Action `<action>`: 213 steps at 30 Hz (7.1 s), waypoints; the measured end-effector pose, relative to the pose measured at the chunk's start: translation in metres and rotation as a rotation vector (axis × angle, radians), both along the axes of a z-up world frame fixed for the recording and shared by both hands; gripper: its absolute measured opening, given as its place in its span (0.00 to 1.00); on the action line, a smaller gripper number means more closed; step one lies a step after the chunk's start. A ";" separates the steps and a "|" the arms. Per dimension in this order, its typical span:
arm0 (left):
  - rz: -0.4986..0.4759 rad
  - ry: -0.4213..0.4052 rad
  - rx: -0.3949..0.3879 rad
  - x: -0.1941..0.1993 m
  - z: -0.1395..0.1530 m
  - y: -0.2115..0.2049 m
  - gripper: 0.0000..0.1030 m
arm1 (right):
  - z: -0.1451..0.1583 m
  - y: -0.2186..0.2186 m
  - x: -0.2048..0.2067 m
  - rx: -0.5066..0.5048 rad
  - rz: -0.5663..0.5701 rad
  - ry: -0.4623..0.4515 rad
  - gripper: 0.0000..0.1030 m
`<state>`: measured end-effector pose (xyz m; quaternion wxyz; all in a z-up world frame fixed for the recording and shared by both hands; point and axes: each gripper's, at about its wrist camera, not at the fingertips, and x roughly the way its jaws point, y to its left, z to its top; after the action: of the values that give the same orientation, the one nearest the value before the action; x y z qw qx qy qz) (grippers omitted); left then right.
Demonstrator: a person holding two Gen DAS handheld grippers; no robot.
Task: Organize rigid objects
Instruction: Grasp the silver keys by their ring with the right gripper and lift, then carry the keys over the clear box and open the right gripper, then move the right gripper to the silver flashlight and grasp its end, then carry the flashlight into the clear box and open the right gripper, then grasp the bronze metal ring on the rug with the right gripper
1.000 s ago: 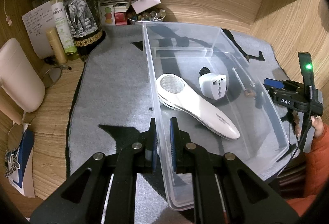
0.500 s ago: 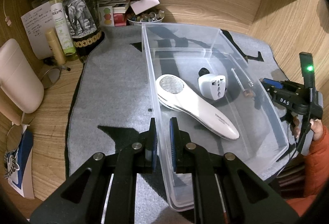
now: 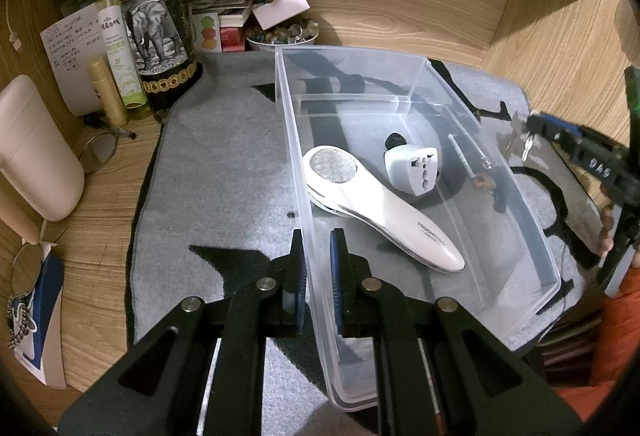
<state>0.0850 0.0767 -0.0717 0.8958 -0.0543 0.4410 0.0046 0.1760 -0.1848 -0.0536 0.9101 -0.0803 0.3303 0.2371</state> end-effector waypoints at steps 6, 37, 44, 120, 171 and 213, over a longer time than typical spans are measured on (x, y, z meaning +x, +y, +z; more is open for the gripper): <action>-0.002 -0.004 -0.009 -0.001 0.000 0.002 0.10 | 0.023 0.016 -0.011 0.044 0.050 -0.061 0.25; -0.020 -0.018 -0.036 -0.003 -0.002 0.009 0.10 | 0.014 0.138 -0.024 0.000 0.368 -0.012 0.25; -0.022 -0.021 -0.036 -0.004 -0.002 0.008 0.10 | -0.006 0.150 -0.015 -0.054 0.390 0.064 0.25; -0.015 -0.018 -0.018 -0.003 -0.002 0.008 0.10 | -0.049 0.028 0.037 -0.091 0.068 0.120 0.14; -0.023 -0.033 -0.028 -0.003 -0.002 0.008 0.10 | 0.000 0.138 -0.041 -0.148 0.420 0.003 0.14; -0.021 -0.034 -0.028 -0.004 -0.003 0.007 0.10 | 0.048 0.076 -0.024 -0.108 0.241 -0.147 0.61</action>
<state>0.0810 0.0833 -0.0749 0.9023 -0.0621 0.4265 -0.0118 0.1521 -0.1084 -0.0052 0.8911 -0.1853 0.2629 0.3202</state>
